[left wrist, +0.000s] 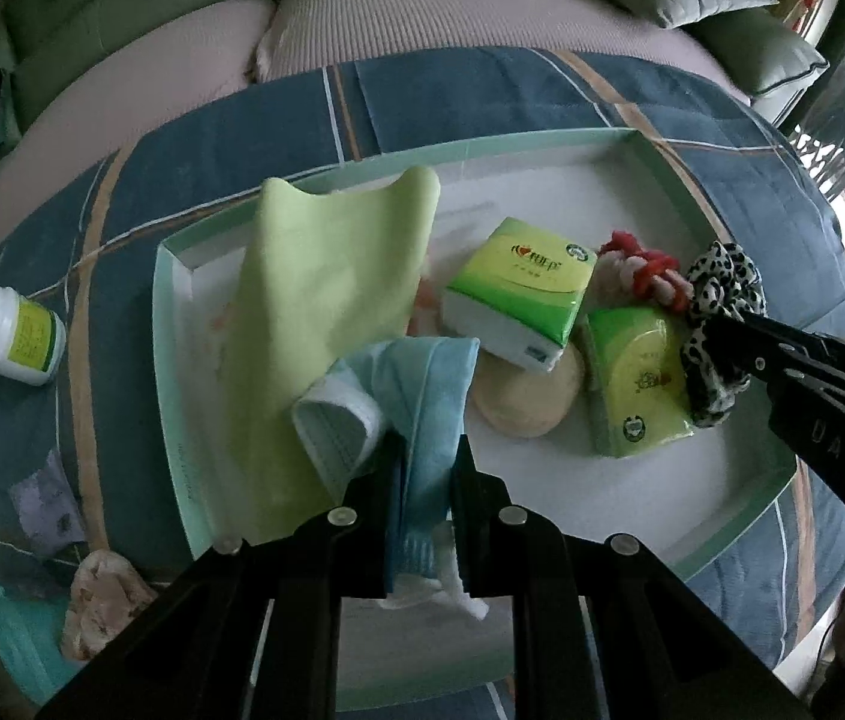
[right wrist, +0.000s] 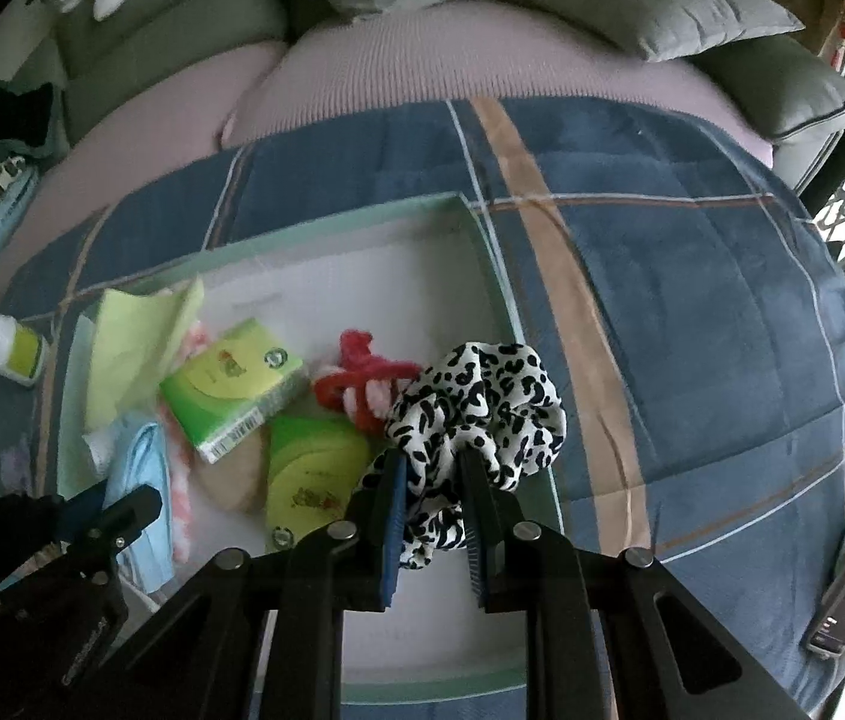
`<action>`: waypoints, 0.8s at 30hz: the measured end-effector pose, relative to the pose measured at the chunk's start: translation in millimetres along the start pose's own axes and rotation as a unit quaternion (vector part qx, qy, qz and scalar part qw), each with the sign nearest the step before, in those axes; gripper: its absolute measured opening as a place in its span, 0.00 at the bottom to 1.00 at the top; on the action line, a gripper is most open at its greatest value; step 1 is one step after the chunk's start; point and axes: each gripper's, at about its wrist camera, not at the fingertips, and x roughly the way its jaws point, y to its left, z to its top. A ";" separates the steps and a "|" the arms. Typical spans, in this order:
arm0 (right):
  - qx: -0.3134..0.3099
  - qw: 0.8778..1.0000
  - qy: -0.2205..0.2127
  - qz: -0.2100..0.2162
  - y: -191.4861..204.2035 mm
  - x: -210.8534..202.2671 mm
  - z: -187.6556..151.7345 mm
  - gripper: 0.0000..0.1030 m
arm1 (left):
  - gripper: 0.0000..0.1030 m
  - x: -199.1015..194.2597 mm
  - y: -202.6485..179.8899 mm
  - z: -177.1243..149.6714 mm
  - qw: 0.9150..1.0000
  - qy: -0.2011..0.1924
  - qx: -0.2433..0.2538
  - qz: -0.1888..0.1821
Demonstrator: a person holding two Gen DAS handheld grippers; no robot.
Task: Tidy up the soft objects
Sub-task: 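Lower the face mask into the tray with the left gripper while the right gripper drops the scrunchie there, then move both grippers back over the pile toward the pink cloth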
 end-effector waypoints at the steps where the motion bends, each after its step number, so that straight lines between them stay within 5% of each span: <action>1: 0.000 1.000 -0.002 0.000 0.1 -1.5 -0.2 0.20 | 0.15 -2.7 -0.2 0.5 1.000 -0.003 -0.001 -0.001; 4: 0.009 1.000 -0.013 0.004 -1.5 -10.1 1.1 0.21 | 0.26 -10.9 -1.1 1.7 1.000 -0.013 -0.002 -0.005; 6: 0.011 1.000 -0.021 0.003 -1.9 -15.6 1.2 0.22 | 0.43 -17.1 -2.5 1.7 1.000 -0.020 0.000 -0.012; 15: -0.003 0.998 -0.054 0.012 11.2 -44.4 2.3 0.23 | 0.52 -48.7 6.9 4.7 0.998 -0.066 -0.010 -0.014; 18: -0.010 0.997 -0.069 0.026 18.3 -53.4 3.9 0.23 | 0.68 -57.4 25.9 4.8 0.996 -0.085 -0.040 -0.005; 24: -0.045 0.996 -0.063 0.035 46.4 -50.0 4.5 0.36 | 0.71 -50.8 71.6 1.6 0.990 -0.083 -0.108 0.025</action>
